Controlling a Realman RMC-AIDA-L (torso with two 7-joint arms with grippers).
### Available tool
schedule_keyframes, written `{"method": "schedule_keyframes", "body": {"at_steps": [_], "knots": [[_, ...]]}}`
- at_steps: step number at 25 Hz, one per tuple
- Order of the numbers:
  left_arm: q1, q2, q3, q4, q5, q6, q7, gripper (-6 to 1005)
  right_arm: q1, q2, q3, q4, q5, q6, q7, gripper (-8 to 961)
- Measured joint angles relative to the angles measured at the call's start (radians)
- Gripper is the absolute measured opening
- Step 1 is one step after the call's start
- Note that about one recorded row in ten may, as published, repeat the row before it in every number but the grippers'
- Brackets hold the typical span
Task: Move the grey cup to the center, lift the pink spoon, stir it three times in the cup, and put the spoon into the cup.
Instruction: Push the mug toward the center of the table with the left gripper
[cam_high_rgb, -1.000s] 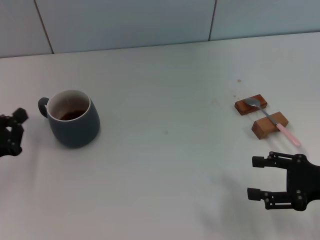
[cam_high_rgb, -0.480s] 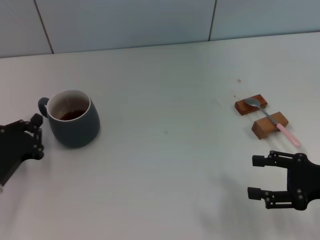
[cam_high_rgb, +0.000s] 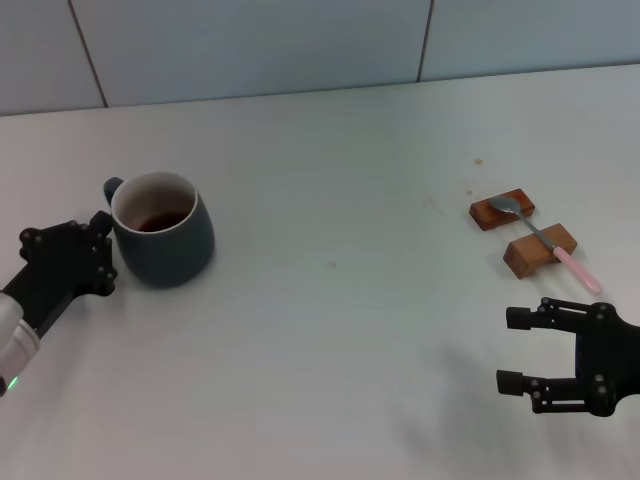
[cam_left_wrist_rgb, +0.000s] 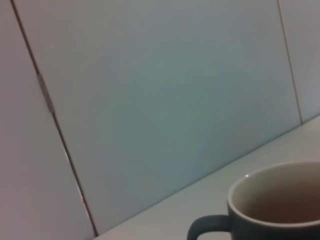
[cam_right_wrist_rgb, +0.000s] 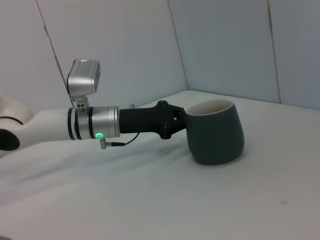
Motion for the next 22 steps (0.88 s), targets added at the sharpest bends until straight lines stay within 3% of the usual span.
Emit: {"method": "schedule_keyframes", "body": {"at_steps": [22], "knots": [[-0.097,-0.002,0.028,-0.081,0.156,-0.008,-0.013,62,-0.006,0.001,0.002,-0.001,0.002,-0.006,-0.006,765]]}}
